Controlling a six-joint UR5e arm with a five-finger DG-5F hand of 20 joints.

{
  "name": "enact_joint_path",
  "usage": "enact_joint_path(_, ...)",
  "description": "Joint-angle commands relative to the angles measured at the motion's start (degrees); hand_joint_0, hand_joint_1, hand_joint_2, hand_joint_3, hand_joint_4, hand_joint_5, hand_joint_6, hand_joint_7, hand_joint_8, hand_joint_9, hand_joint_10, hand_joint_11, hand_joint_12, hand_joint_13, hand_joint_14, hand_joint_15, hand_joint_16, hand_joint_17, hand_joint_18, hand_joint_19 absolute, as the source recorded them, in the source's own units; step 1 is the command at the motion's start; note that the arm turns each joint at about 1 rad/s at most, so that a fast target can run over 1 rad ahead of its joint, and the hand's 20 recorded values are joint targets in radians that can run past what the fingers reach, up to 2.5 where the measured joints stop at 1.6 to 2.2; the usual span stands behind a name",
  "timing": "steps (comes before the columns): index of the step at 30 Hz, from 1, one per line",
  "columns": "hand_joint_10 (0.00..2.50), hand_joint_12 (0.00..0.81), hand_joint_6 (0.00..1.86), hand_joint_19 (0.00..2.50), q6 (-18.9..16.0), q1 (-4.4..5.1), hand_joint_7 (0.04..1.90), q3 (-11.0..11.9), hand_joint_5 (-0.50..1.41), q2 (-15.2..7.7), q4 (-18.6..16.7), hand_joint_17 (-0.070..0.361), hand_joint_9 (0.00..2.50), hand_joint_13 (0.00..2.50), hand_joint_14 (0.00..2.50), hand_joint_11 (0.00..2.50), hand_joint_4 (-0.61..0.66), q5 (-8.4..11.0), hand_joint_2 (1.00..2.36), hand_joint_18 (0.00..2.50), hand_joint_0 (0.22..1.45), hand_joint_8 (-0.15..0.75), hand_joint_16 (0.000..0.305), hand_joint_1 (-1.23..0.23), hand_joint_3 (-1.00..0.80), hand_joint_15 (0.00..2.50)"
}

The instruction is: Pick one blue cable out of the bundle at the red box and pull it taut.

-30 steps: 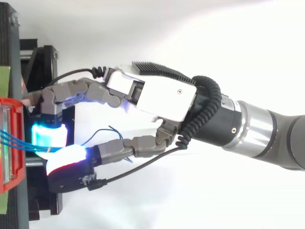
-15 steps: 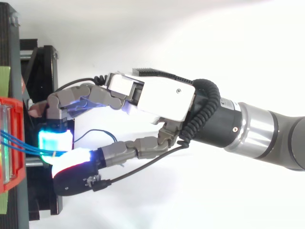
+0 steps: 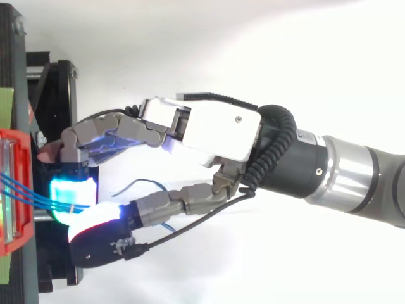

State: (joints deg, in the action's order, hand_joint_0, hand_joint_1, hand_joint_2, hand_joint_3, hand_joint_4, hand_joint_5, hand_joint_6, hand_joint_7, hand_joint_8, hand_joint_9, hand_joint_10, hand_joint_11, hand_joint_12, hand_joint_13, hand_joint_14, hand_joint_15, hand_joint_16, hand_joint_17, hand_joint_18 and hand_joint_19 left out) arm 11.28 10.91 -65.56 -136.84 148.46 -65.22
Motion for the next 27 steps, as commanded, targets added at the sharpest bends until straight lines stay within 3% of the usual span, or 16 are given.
enact_joint_path(1,0.01,0.420,0.86,0.31,-0.2,-0.01,1.27,0.1,-0.18,0.9,1.7,0.129,0.46,0.46,0.00,0.25,0.18,-0.17,1.02,0.58,0.61,0.347,0.057,-0.80,-0.15,0.13)
enact_joint_path(16,0.01,0.419,0.87,0.31,-0.5,-0.27,1.27,0.0,-0.19,1.2,3.6,0.130,0.46,0.46,0.00,0.26,0.16,-0.44,1.02,0.59,0.61,0.343,0.058,-0.81,-0.17,0.13)
enact_joint_path(27,0.01,0.423,0.87,0.31,-0.5,-0.27,1.25,0.1,-0.19,1.3,5.3,0.129,0.58,0.48,0.00,0.54,0.15,-0.70,1.02,0.60,0.62,0.357,0.057,-0.81,-0.19,0.14)
